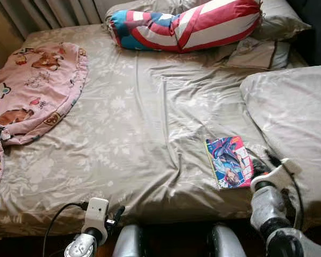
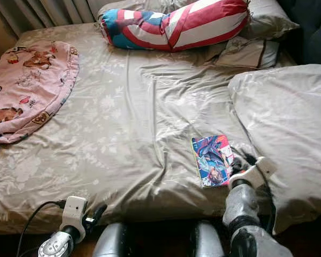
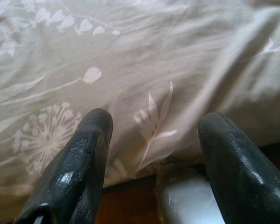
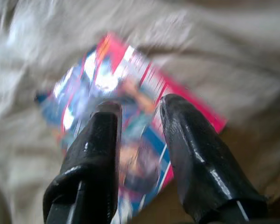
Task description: Clean up the room
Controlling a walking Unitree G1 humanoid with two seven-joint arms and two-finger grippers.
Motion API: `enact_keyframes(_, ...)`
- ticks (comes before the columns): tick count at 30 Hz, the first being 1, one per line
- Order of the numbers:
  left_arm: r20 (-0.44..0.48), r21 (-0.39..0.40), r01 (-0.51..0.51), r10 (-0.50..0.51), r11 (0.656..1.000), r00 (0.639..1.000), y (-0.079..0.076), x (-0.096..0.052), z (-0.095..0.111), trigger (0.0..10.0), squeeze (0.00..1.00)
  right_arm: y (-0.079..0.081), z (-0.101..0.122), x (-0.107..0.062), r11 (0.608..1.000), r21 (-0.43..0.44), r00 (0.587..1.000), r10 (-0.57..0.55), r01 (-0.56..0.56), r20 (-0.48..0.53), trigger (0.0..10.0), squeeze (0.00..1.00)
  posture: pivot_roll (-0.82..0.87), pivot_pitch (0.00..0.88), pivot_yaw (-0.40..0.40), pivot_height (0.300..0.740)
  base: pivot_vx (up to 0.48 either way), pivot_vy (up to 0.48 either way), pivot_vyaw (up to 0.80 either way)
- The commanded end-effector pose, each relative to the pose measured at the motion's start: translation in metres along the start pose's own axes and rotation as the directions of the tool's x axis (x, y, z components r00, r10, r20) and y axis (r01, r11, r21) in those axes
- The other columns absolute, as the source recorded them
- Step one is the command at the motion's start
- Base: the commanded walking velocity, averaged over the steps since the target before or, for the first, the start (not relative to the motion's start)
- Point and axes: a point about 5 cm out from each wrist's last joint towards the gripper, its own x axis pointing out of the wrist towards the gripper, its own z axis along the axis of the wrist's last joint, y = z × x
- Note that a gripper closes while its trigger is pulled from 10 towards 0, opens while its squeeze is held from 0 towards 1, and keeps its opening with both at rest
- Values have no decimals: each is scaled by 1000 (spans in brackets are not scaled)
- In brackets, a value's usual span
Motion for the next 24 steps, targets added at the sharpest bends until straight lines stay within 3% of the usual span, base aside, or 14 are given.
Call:
enact_keyframes(1, -58, -15, -18, 17, 1000, 998, 2, -4, -11, 10000, 0, 6, -12, -5, 995, -80, 998, 55, -56, -16, 10000, 0, 23, 134, 83, 631, 0, 0, 0)
enact_keyframes(2, -64, -21, -22, 21, 1000, 998, 2, -3, -11, 10000, 0, 9, -16, -7, 988, -129, 996, 88, -90, -26, 10000, 0, 14, 125, 80, 631, 0, 0, 0)
enact_keyframes(3, -71, -31, -31, 29, 999, 997, 0, 0, -10, 10000, 0, 13, -24, -12, 958, -247, 989, 141, -145, -35, 10000, 0, 5, 118, 78, 631, 0, 0, 0)
enact_keyframes(8, -79, -52, -43, 39, 998, 996, -3, 7, -5, 10000, 0, 7, -33, -19, 917, -349, 981, 180, -192, -66, 10000, 0, -14, 92, 64, 635, 0, 0, 0)
enact_keyframes(11, -105, -76, -61, 53, 995, 993, -4, 12, -2, 10000, 0, -3, -41, -22, 836, -511, 979, 147, -201, -144, 10000, 0, -46, 57, 48, 655, 0, 0, 0)
enact_keyframes(15, -162, -98, -99, 82, 990, 983, -1, 14, -5, 10000, 0, -20, -50, -27, 903, -405, 980, 69, -141, -187, 10000, 0, -62, 23, 39, 680, 0, 0, 0)
enact_keyframes(24, -305, -78, -163, 132, 984, 943, 13, 3, -23, 10000, 0, -51, -90, -55, 899, -429, 933, -80, -83, -350, 10000, 0, -83, 0, 20, 734, 0, 0, 0)
